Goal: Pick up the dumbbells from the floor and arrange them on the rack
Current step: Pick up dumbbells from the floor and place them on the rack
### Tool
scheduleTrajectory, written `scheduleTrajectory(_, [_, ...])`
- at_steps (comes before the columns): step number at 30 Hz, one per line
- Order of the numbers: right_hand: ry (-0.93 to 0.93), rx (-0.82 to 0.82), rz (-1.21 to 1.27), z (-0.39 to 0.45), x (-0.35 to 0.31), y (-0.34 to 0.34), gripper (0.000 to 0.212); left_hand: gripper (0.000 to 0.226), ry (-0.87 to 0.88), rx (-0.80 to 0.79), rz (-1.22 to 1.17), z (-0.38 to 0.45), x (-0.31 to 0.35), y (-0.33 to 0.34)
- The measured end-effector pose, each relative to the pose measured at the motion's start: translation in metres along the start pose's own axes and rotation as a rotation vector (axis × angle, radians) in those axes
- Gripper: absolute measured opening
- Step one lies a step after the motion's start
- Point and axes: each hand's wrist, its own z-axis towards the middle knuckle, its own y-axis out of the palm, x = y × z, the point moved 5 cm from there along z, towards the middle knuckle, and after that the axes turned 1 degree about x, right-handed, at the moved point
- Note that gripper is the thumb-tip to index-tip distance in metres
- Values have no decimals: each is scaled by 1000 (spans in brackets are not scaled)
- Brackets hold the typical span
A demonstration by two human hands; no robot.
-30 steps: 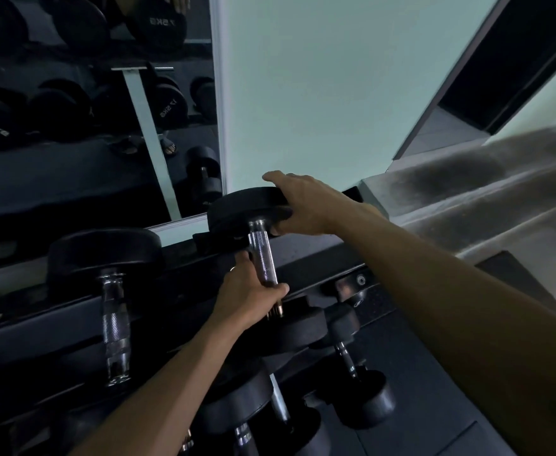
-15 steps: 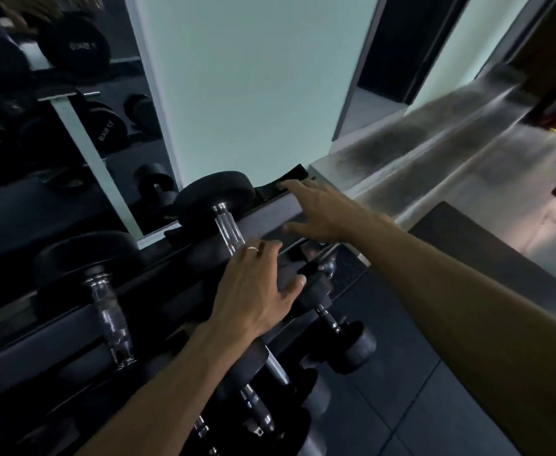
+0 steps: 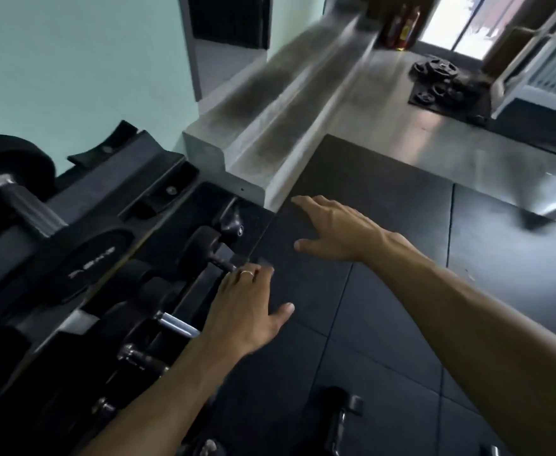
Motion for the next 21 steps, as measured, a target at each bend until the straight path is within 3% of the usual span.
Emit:
scheduleTrajectory(10, [209, -40, -36, -163, 155, 88, 84, 66, 80, -248, 114, -10, 116, 153])
scheduleTrajectory(15, [299, -114, -17, -183, 203, 159, 81, 64, 140, -388, 168, -10, 119, 241])
scheduleTrajectory(21, [400, -224, 74, -193, 244, 302, 72, 60, 172, -576, 197, -23, 91, 385])
